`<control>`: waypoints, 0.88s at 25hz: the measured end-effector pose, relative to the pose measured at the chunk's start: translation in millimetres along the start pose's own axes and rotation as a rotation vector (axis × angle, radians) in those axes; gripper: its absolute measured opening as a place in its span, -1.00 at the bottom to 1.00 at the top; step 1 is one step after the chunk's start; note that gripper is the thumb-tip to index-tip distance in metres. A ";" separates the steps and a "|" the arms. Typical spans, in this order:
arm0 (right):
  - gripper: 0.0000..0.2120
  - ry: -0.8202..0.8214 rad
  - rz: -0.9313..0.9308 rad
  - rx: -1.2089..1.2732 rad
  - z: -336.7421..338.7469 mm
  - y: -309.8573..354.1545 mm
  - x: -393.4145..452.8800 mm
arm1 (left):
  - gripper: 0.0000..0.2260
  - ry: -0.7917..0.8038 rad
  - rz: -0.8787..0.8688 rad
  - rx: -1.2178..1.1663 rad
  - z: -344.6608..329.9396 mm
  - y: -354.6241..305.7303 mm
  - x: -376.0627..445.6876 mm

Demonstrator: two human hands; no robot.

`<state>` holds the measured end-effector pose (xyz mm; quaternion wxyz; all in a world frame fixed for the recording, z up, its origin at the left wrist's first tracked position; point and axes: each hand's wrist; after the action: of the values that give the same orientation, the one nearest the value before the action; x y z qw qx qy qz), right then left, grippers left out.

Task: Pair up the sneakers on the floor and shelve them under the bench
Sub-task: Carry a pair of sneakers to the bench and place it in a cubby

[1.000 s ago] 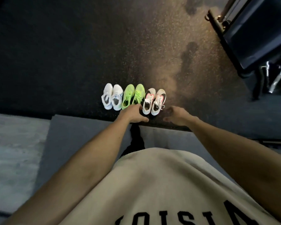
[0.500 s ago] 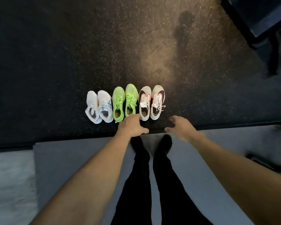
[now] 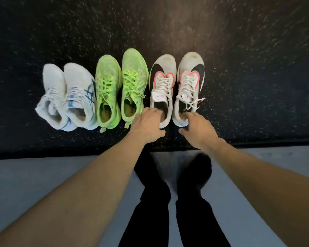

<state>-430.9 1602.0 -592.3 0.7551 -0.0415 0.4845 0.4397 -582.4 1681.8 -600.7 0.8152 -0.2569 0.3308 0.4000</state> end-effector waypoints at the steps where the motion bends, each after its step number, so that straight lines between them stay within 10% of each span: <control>1: -0.51 -0.009 0.015 -0.048 -13.3 -8.5 17.7 | -0.44 -0.008 -0.035 0.053 -16.3 0.9 17.4; 10: -0.79 -0.153 0.100 -0.167 -46.9 -28.0 57.1 | -0.79 -0.157 -0.006 0.246 -61.8 -14.0 49.5; 22: -0.87 -0.248 0.176 -0.074 147.8 69.5 -152.5 | -0.89 -0.280 -0.028 0.241 171.8 -71.8 -138.8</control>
<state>-399.1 1621.5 -372.0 0.7656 0.0277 0.3727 0.5236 -530.0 1692.9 -374.6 0.8837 -0.1035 0.2560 0.3781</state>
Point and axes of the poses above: each hand's wrist, its own x-axis towards the middle knuckle, its own z-axis out of the back of the hand, y = z × x, and after that the axes turned 8 degrees about x, right-handed
